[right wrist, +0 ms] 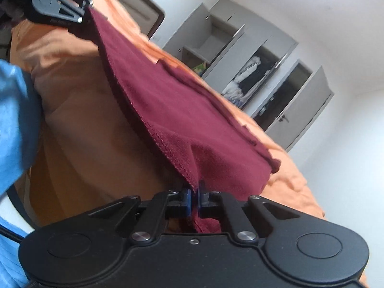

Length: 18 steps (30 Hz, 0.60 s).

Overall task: Fold small clothes
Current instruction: 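Lay the folded half onto the shirt and open both tools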

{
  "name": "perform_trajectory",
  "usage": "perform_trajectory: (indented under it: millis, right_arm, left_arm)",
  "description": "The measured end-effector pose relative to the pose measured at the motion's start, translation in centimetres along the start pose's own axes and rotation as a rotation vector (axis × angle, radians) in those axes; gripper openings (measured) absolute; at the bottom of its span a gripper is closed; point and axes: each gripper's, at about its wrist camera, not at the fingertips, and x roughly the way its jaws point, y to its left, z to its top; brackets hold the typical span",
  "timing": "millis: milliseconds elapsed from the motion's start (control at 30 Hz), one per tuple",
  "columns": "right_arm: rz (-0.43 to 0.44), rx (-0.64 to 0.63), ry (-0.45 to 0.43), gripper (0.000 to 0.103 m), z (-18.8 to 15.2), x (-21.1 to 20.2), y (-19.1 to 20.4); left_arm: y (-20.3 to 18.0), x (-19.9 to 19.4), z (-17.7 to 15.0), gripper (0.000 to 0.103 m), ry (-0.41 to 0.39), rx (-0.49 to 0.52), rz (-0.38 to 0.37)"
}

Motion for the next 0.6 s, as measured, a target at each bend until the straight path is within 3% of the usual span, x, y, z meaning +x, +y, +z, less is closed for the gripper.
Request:
perform_trajectory:
  millis: [333, 467, 600]
  right_arm:
    - [-0.203, 0.021, -0.197, 0.003, 1.7, -5.7, -3.2]
    - [-0.192, 0.011, -0.223, 0.003, 2.9, -8.3, -4.8]
    - [-0.105, -0.011, -0.196, 0.003, 3.8, -11.9, -6.8]
  left_arm:
    - [1.6, -2.7, 2.3, 0.002, -0.122, -0.045, 0.044]
    - [2.4, -4.9, 3.6, 0.002, -0.158, -0.004, 0.028]
    - [3.8, -8.1, 4.5, 0.002, -0.163, 0.057, -0.04]
